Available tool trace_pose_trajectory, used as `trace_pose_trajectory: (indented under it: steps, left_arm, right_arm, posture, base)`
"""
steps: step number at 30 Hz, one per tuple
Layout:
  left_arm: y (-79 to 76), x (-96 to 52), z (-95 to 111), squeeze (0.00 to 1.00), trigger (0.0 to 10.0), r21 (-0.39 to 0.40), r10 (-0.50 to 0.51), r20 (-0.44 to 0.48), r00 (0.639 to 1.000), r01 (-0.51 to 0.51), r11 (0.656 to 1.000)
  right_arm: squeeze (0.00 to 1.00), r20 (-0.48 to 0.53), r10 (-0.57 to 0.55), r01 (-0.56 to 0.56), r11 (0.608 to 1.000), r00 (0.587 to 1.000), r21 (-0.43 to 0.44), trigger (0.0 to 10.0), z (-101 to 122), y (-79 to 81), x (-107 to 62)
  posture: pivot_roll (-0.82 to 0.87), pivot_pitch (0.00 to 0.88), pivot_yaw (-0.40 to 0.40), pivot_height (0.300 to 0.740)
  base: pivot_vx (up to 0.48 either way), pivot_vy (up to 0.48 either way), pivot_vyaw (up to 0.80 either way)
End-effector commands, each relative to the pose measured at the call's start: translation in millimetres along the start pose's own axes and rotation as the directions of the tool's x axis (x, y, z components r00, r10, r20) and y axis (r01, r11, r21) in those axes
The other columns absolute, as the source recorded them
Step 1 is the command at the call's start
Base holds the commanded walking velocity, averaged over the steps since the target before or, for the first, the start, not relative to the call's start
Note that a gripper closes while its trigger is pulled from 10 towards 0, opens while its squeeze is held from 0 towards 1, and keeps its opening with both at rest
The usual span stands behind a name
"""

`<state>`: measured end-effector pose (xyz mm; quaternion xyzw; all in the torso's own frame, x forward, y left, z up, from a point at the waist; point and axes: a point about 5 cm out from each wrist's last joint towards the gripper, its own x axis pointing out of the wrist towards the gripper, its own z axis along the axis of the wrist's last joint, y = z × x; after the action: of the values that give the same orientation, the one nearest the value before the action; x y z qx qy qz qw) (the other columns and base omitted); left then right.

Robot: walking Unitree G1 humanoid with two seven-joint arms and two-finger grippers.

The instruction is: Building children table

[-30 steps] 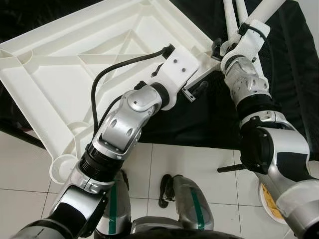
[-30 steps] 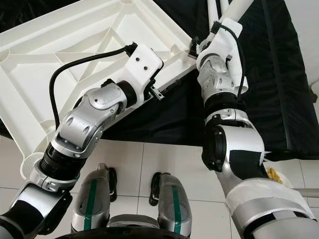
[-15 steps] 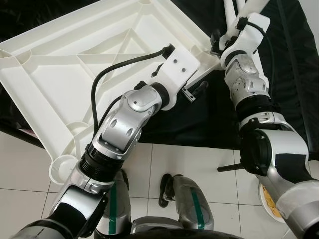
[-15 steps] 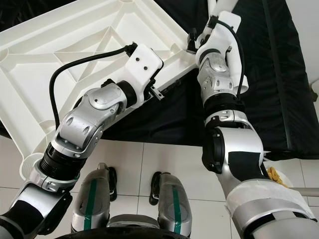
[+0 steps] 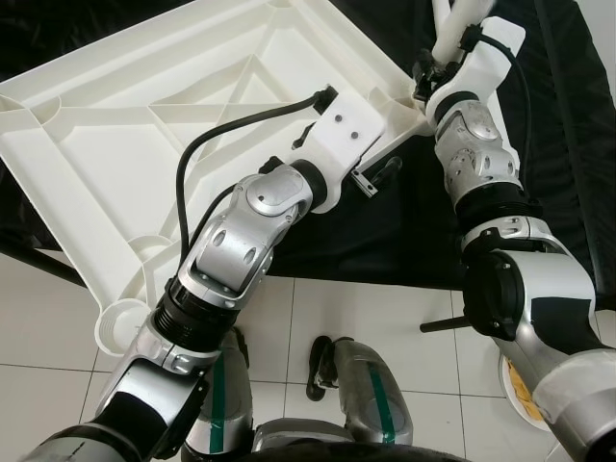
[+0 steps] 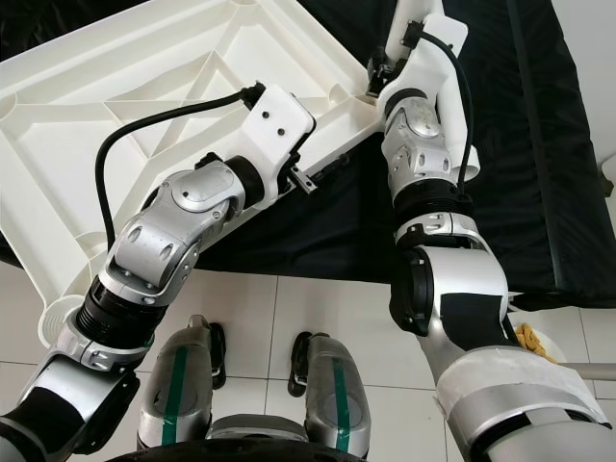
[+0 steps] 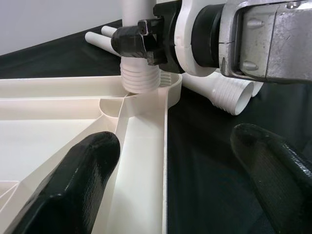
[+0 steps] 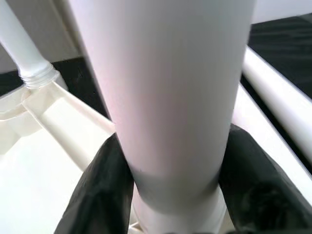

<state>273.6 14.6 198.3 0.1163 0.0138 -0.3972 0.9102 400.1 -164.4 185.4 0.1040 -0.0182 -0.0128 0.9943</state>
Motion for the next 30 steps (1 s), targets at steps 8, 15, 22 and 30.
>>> trace_pose_trajectory:
  steps: [8, 15, 22, 30]
  left_arm:
    - [0.1, 0.4, 1.8, 0.00, 10.0, 0.014, -0.011, 0.003, 1.000, 0.011, 1.000]
    - [1.4, 0.9, 1.5, 0.00, 10.0, 0.029, -0.012, 0.003, 1.000, 0.012, 1.000]
    - [5.4, 1.7, 1.1, 0.00, 10.0, 0.042, -0.005, 0.001, 1.000, 0.005, 0.999]
    - [4.0, 3.8, -1.2, 0.00, 10.0, 0.036, -0.009, -0.005, 1.000, 0.010, 0.999]
  right_arm:
    - [0.00, 0.001, 0.003, -0.004, 1.000, 1.000, 0.028, 0.0, -5.5, -2.0, -3.1]
    - [0.00, 0.028, 0.009, -0.009, 1.000, 1.000, -0.005, 10.0, 4.0, -3.5, -2.0]
    - [0.00, 0.071, -0.036, 0.041, 0.996, 0.997, -0.082, 10.0, 23.4, -24.1, 0.3]
    - [0.00, 0.065, -0.055, 0.061, 0.993, 0.996, -0.104, 10.0, 23.5, -32.7, -1.0]
  posture:
    - [0.12, 0.070, -0.079, 0.740]
    - [0.12, 0.075, -0.082, 0.740]
    - [0.11, 0.078, -0.085, 0.740]
    - [0.11, 0.079, -0.085, 0.740]
  base:
    - [0.000, 0.000, 0.00]
    - [0.000, 0.000, 0.00]
    - [0.000, 0.000, 0.00]
    - [0.000, 0.000, 0.00]
